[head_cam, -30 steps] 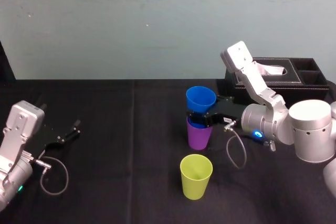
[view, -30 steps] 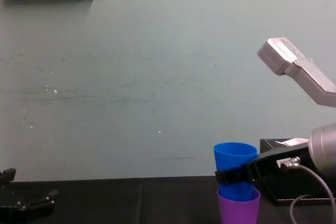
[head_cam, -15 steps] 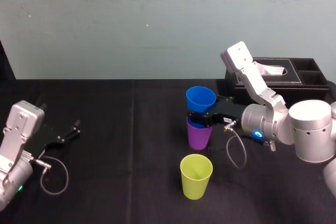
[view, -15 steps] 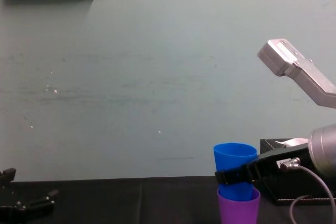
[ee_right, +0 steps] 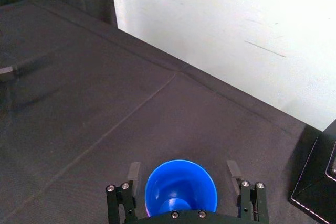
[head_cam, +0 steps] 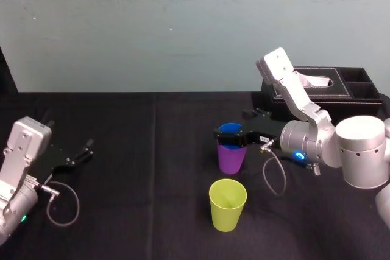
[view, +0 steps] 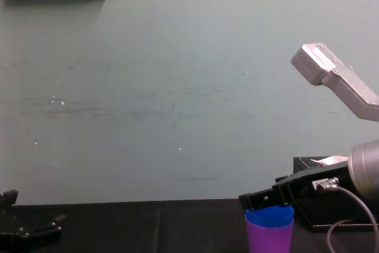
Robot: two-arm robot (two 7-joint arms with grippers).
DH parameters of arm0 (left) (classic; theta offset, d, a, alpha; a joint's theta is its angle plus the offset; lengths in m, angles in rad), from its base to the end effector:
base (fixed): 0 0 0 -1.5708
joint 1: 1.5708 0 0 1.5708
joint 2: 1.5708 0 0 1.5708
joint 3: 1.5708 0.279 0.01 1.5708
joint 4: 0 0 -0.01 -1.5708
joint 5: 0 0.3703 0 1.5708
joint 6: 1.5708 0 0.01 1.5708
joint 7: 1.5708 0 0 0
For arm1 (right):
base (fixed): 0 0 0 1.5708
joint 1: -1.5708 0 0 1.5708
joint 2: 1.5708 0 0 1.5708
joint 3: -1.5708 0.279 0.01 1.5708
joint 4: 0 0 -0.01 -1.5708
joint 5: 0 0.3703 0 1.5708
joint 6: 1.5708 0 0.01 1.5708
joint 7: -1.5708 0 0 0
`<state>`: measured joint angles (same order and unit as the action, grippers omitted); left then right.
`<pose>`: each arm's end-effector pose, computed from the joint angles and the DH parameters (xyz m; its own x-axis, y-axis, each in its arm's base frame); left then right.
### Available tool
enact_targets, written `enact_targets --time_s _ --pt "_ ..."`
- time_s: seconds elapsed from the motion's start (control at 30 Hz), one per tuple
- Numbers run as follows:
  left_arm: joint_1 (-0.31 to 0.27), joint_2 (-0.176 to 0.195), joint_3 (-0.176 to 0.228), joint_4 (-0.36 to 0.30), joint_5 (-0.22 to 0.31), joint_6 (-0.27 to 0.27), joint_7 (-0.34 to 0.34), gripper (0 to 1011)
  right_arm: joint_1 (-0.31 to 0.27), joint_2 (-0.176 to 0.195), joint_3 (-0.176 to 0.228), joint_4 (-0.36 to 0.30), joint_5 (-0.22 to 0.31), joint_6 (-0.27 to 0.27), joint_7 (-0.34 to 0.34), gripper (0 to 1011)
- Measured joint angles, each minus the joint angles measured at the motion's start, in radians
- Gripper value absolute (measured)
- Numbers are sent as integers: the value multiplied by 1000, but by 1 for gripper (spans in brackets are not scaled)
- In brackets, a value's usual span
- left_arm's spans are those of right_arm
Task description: Stack the three plastic cups sequentially using one hand.
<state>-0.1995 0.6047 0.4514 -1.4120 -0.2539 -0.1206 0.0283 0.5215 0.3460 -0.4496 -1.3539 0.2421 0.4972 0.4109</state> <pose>0.4144 0.0602 -0.3052 0.2923 0.8803 0.3737 -0.9552 0.2873 0.0702 0.4976 0.0280 -0.1853 0.6288 -0.7705 0.1044 0.7329 0.5425 -0.4106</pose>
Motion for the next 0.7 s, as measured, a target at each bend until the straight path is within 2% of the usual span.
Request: enact_targets --time_s 0.47,0.7 --pt "0 0 0 0 0 0 0 1000 0 0 0 -2 0 0 0 1000" --pt "0 0 0 0 0 0 0 1000 -19 9 12 -44 -1 -16 -7 1000"
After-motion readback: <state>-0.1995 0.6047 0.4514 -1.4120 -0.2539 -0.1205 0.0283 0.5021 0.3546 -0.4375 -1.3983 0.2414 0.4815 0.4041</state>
